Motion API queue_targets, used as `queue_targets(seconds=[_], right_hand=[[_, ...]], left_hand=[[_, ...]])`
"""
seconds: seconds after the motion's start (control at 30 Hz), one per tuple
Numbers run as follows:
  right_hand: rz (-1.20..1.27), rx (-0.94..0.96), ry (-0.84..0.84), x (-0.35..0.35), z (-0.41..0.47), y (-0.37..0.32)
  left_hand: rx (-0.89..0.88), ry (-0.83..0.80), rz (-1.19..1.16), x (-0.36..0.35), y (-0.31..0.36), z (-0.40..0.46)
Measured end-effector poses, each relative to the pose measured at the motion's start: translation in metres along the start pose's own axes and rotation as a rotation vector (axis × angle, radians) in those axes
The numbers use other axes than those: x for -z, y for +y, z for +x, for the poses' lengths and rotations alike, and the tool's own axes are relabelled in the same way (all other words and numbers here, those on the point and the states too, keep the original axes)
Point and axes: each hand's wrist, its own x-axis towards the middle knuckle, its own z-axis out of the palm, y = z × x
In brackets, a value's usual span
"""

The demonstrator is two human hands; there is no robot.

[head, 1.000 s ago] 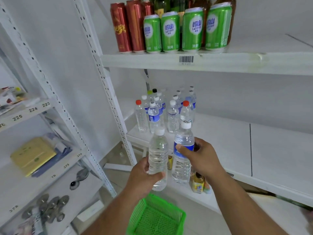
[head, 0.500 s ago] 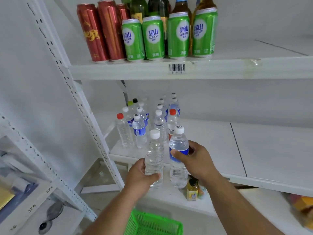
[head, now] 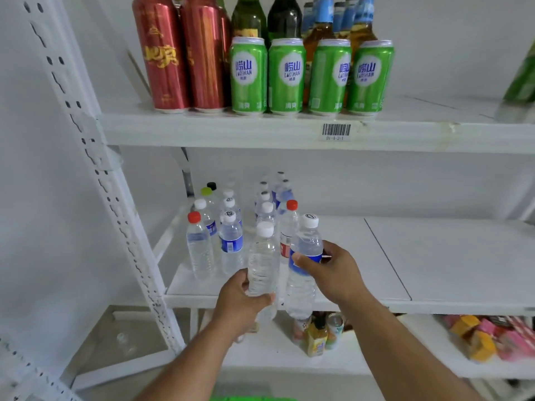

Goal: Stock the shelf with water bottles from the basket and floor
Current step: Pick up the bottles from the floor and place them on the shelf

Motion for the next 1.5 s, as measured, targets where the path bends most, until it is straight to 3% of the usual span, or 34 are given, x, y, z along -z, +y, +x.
queue_targets(seconds=[0.23, 0.83, 1.5], right_hand=[[-0.037, -0.011, 0.024, -0.007, 0.029, 0.01], [-0.054, -0.064, -0.097, -0.031, 0.108, 0.067], [0.031, -0.1, -0.121, -0.041, 0.132, 0.087]], left_hand=[[0.008, -0.008, -0.007, -0.001, -0.003, 0.039], [0.066, 0.051, 0.024, -0.036, -0.028, 0.123], [0.063, 0.027, -0.024, -0.054, -0.053, 0.163]])
